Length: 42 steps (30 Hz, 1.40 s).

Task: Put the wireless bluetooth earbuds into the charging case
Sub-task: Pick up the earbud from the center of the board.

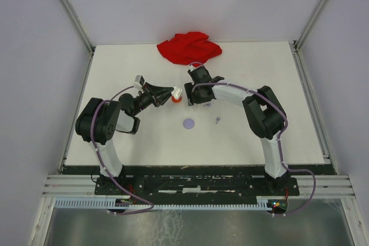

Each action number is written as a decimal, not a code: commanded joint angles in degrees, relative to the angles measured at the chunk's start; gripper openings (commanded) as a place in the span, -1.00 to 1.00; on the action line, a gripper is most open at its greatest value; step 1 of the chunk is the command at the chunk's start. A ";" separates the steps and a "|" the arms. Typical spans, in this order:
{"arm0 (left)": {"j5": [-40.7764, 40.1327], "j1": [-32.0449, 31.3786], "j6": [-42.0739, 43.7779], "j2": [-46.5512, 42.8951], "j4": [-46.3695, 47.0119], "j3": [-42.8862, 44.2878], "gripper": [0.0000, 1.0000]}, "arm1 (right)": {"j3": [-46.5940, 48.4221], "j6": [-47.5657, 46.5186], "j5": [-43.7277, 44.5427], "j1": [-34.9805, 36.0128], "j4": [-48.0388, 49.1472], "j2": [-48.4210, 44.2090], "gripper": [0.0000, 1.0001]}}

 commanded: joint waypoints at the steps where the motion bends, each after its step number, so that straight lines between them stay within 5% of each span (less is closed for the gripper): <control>1: 0.71 0.54 -3.16 -0.87 5.78 -0.46 -0.94 | 2.36 0.08 -1.21 0.17 0.77 0.49 0.28; 42: 1.10 3.18 -3.51 -2.24 6.61 -2.39 -0.94 | 6.31 -0.16 1.10 1.29 -2.90 3.30 -0.33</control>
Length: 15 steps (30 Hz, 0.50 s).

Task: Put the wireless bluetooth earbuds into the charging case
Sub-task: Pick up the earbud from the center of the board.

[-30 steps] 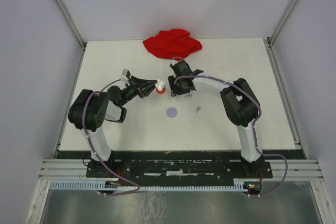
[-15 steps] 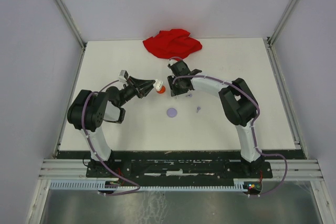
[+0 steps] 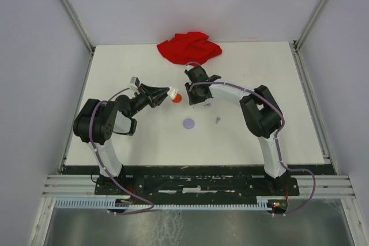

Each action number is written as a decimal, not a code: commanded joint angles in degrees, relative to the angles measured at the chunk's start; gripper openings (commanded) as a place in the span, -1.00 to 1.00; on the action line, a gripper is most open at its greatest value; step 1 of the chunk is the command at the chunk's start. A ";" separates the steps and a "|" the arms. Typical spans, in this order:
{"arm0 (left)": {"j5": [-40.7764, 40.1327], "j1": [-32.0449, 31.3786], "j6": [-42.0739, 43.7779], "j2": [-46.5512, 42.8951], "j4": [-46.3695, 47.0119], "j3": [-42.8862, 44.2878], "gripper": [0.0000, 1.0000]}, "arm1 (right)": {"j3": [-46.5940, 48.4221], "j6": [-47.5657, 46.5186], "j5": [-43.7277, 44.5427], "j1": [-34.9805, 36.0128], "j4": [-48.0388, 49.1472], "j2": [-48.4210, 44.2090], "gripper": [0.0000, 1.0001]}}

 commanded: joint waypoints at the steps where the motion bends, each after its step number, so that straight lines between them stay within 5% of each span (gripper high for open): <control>1: 1.00 0.39 -3.40 -1.64 6.08 -0.57 -0.94 | 2.68 0.45 1.43 0.35 -0.58 1.28 -0.36; 15: 1.04 0.45 -3.43 -1.44 6.14 -0.54 -0.94 | 3.16 -0.04 2.21 0.34 -0.99 1.28 -0.63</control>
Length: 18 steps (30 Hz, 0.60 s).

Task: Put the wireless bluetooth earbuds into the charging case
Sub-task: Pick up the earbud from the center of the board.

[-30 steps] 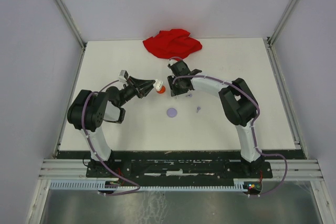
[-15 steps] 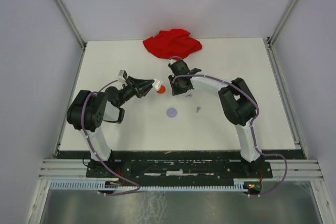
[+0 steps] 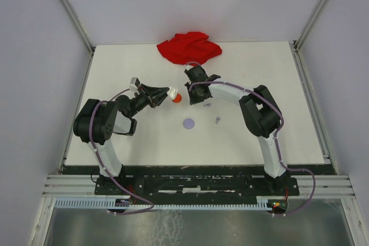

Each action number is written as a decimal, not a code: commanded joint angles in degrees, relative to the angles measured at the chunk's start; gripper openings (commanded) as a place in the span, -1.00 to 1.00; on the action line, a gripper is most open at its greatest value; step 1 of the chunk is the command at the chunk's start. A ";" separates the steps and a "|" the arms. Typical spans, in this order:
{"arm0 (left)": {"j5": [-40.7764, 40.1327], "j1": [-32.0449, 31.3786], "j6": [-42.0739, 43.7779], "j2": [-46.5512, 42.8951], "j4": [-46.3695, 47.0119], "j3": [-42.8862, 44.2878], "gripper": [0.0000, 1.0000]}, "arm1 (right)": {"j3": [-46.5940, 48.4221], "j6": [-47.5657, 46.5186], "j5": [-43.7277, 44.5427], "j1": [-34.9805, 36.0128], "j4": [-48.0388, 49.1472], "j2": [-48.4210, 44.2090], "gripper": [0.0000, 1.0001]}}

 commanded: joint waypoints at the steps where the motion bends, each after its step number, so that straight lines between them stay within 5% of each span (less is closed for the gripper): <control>1: 1.00 0.31 -1.48 -1.40 6.01 -0.23 -0.94 | 1.94 -0.35 1.92 0.37 0.03 0.24 -0.64; 18: 1.31 0.33 -1.64 0.28 6.28 0.27 -0.94 | -8.24 -4.92 7.35 0.34 15.01 -12.96 -0.83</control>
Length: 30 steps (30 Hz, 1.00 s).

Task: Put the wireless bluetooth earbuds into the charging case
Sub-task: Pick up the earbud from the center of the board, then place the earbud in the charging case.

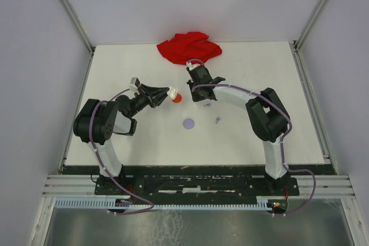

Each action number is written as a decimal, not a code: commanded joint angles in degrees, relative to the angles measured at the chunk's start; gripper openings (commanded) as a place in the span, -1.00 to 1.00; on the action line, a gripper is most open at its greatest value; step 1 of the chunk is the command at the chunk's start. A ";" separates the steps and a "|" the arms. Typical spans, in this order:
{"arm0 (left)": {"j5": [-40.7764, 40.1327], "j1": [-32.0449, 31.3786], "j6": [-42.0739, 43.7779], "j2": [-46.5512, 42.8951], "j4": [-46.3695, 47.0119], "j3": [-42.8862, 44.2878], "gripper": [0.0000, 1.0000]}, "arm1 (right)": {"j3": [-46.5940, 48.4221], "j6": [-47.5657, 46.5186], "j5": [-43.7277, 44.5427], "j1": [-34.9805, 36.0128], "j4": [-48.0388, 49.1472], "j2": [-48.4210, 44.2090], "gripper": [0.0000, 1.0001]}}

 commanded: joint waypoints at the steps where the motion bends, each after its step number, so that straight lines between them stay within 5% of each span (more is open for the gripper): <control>1: 1.46 0.29 -1.62 0.43 6.25 0.33 -0.94 | -4.96 -2.42 2.59 0.15 11.11 -9.93 -0.84; 12: 0.73 -1.37 -1.30 2.97 4.94 2.00 -0.94 | -20.62 -6.82 1.22 0.26 29.73 -23.87 -0.85; 24: -1.58 -5.11 -2.67 6.77 3.55 5.78 -0.94 | -45.10 -16.67 -9.99 0.94 82.58 -28.84 -1.00; 30: -1.57 -6.24 -2.92 8.74 3.48 6.69 -0.94 | -48.64 -18.69 -15.83 1.26 94.92 -27.08 -1.00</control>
